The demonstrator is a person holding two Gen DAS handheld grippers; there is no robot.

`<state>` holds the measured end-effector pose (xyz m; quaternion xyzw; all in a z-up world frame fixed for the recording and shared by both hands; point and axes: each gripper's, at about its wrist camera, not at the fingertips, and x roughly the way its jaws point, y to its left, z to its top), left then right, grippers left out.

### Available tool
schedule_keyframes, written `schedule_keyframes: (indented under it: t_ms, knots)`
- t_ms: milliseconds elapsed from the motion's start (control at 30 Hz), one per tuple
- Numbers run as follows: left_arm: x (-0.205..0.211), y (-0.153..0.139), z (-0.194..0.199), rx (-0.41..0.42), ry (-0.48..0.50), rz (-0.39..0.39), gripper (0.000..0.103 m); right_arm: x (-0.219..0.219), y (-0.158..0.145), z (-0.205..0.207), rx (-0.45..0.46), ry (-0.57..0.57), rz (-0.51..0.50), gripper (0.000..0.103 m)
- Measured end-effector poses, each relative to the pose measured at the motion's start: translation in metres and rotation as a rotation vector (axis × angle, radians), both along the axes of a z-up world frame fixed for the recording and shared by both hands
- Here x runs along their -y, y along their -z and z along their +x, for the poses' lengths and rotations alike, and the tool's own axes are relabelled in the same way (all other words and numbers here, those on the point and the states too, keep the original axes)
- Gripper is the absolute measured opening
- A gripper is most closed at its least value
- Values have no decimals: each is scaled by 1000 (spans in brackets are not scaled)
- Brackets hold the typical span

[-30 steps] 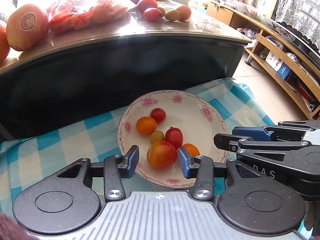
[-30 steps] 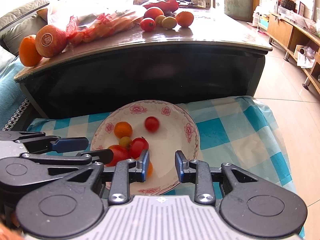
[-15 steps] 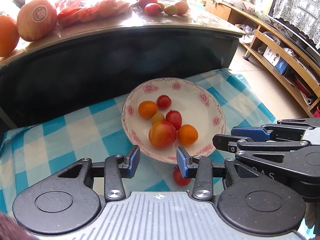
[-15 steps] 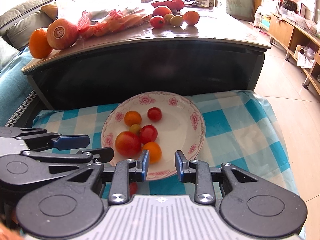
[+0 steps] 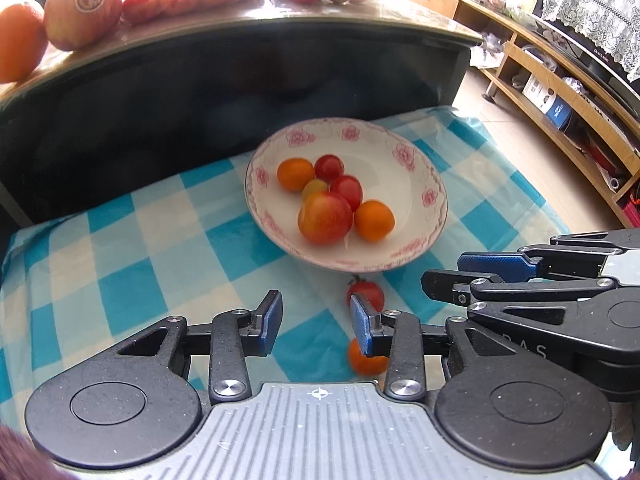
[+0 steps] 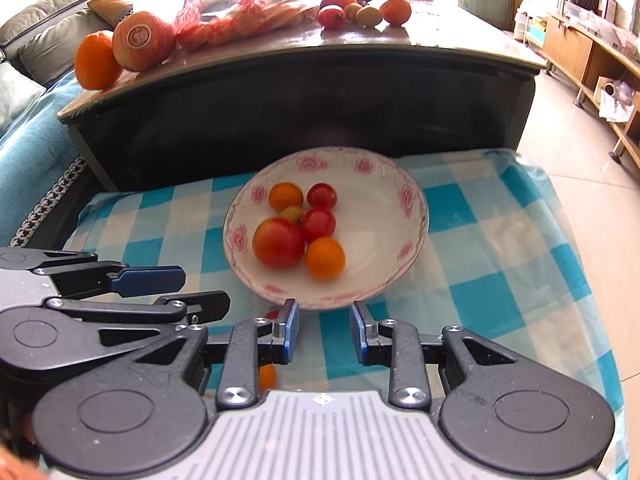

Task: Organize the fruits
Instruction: 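Move both open tools back toward the remaining fruit, then grasp a small brown round fruit with the right tool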

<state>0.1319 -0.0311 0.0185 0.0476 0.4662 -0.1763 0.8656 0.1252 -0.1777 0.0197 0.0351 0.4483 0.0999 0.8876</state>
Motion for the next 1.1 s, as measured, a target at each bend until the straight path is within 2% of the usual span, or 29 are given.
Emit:
schedule_keyframes:
  t_ms: [367,567,1100]
  knots:
    - [-14,14,-21,-54,22,24,48,-11,15,-16,-61,-39,-2,32]
    - [-27,16,-30,-67,11,26,52,-16,25,-24,-115,-51,41,32]
    - [-43,19,-28,-88,-30,20,54,-35,46,-20,-189,-82,86,36]
